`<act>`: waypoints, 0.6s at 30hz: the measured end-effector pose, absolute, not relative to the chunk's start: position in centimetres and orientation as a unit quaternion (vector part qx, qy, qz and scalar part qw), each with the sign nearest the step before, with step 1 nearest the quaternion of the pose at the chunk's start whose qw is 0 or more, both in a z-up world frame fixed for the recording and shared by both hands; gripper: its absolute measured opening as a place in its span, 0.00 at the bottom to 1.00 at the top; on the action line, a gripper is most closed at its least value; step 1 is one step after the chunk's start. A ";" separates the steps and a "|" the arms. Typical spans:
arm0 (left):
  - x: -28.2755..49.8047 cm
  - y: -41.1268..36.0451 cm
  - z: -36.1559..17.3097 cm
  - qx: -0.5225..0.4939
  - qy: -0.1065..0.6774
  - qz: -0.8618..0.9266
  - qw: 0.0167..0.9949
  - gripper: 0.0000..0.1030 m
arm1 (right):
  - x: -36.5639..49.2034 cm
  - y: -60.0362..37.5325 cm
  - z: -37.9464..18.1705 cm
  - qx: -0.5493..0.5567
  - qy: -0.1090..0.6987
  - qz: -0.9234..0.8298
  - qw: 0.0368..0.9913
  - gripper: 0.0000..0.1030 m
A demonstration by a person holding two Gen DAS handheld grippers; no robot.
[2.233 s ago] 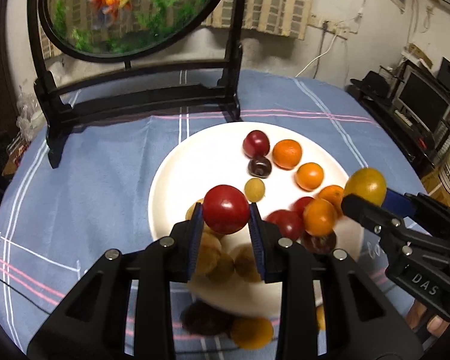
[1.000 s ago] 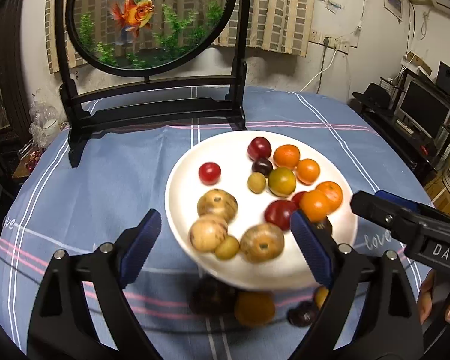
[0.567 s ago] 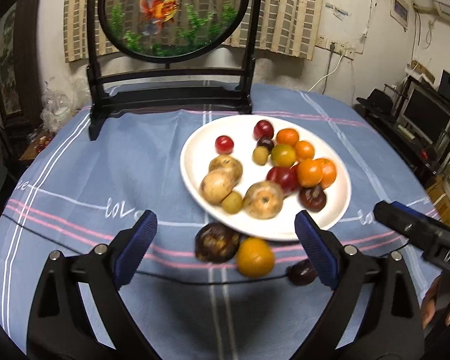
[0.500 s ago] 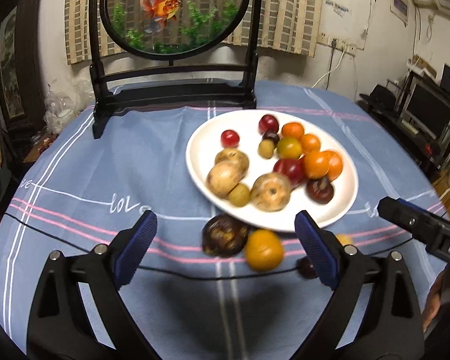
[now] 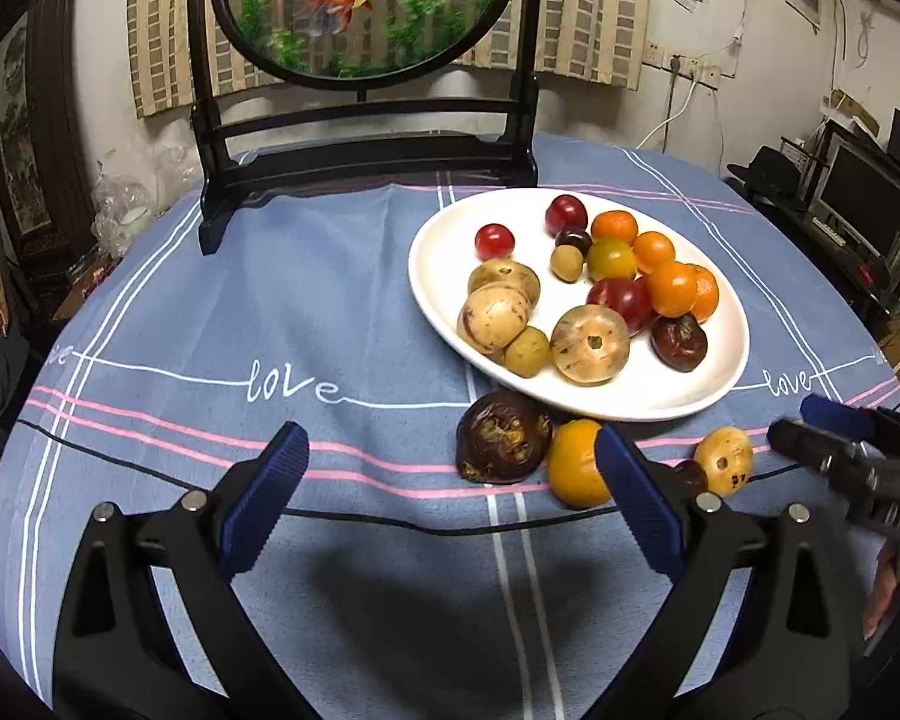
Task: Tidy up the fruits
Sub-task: 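Withdraw both open tools from the plate toward the remaining fruits, then grasp a spotted yellow potato with the right tool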
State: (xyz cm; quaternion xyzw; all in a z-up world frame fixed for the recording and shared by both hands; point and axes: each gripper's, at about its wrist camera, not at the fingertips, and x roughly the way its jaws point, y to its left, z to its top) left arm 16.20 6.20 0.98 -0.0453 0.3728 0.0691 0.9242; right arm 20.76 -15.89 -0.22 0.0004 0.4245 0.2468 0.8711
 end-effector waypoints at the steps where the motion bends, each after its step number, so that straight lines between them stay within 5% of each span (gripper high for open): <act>1: 16.2 6.3 0.9 -0.049 0.374 0.068 0.924 0.95 | 20.5 -15.4 -0.3 -0.014 0.425 0.252 0.869 0.65; 18: 16.8 6.1 -0.5 -0.060 0.408 0.052 0.909 0.95 | 18.7 -12.4 -2.2 -0.175 0.439 0.243 0.847 0.60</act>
